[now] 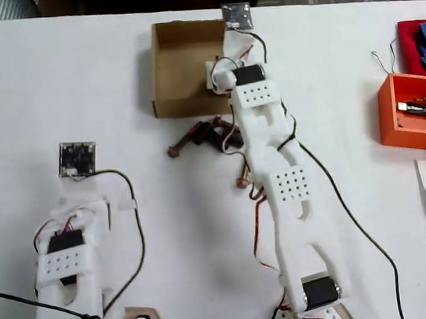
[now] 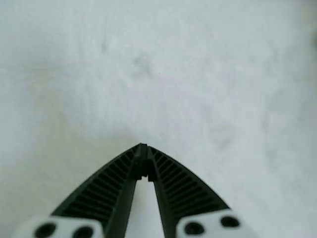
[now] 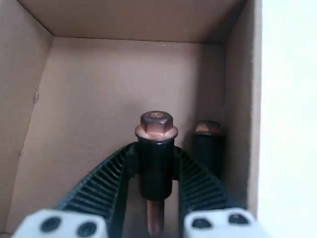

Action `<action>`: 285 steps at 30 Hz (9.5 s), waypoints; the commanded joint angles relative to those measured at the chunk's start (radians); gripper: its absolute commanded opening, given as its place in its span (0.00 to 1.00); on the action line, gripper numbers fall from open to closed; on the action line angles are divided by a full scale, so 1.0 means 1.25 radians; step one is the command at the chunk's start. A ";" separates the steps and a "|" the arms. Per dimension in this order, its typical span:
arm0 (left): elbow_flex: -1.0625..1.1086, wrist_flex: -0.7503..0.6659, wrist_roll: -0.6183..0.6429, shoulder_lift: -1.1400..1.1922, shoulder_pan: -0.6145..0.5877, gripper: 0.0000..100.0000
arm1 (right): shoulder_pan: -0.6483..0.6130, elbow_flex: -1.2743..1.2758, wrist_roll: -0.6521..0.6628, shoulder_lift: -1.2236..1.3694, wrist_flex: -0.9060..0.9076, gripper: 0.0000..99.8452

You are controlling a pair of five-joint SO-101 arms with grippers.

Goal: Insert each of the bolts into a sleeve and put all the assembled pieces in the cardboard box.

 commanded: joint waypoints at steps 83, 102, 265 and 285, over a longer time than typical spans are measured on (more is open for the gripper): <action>-0.009 -0.016 0.005 -0.015 0.006 0.03 | -0.090 0.614 0.199 -0.892 0.581 0.14; -0.015 -0.007 0.006 -0.012 0.006 0.23 | -0.161 0.949 0.369 -0.752 0.238 0.24; -0.015 -0.007 0.005 -0.010 0.006 0.23 | -0.222 1.311 0.329 -0.805 0.074 0.11; -0.015 -0.007 0.005 -0.010 0.006 0.23 | -0.220 1.308 0.385 -0.743 0.091 0.12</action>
